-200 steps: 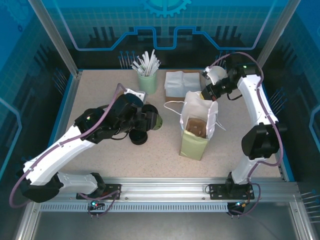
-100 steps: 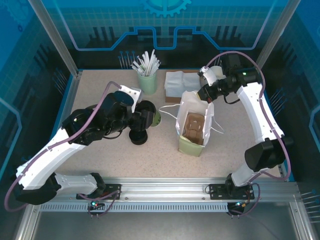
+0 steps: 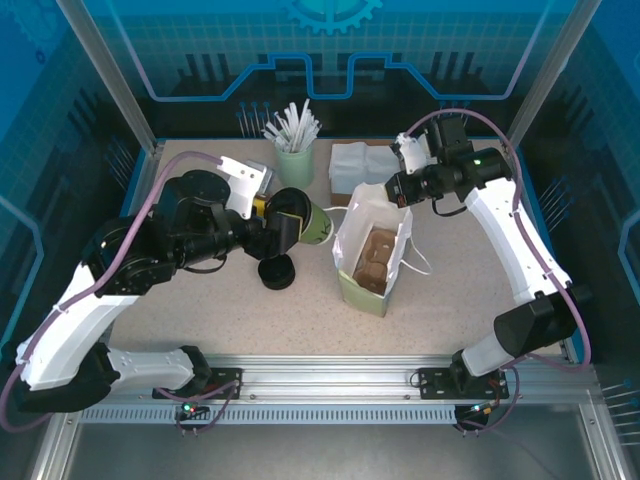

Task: Pack the takeout coffee

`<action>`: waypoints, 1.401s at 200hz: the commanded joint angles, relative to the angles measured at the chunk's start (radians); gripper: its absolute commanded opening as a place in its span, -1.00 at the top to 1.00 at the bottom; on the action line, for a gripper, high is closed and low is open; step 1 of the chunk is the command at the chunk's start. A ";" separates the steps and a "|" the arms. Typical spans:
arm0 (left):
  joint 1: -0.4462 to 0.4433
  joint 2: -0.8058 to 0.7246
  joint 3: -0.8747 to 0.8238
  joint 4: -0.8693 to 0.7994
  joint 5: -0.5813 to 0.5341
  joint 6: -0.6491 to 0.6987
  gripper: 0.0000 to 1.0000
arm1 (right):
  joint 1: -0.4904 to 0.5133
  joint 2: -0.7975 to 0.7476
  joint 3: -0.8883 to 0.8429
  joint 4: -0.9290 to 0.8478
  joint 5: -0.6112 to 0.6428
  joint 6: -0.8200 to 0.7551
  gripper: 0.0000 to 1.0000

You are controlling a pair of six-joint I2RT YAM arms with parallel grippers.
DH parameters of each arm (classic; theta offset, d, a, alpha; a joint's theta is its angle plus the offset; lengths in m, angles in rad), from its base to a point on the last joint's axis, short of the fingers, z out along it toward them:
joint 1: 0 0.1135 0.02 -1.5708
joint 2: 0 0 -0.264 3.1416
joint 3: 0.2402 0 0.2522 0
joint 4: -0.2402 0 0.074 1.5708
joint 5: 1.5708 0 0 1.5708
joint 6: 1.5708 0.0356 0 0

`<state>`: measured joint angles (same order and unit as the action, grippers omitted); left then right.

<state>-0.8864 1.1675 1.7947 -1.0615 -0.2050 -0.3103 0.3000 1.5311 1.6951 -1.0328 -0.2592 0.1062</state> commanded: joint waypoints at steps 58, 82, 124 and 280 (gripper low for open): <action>0.004 0.026 0.038 0.010 0.150 -0.025 -0.36 | 0.076 -0.023 -0.024 0.025 0.067 0.183 1.00; -0.006 0.049 0.036 0.041 0.176 -0.041 -0.35 | 0.092 -0.025 -0.018 0.023 0.081 0.200 1.00; -0.031 0.103 0.030 0.083 0.156 -0.044 -0.34 | 0.106 -0.032 -0.021 0.037 0.088 0.222 1.00; -0.095 0.248 -0.155 0.291 -0.023 -0.029 -0.33 | 0.133 -0.066 -0.078 0.051 0.037 0.207 1.00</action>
<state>-0.9775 1.4025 1.6745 -0.8669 -0.1837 -0.3561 0.4137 1.5028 1.6413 -0.9947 -0.1940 0.3107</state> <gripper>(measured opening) 0.662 0.058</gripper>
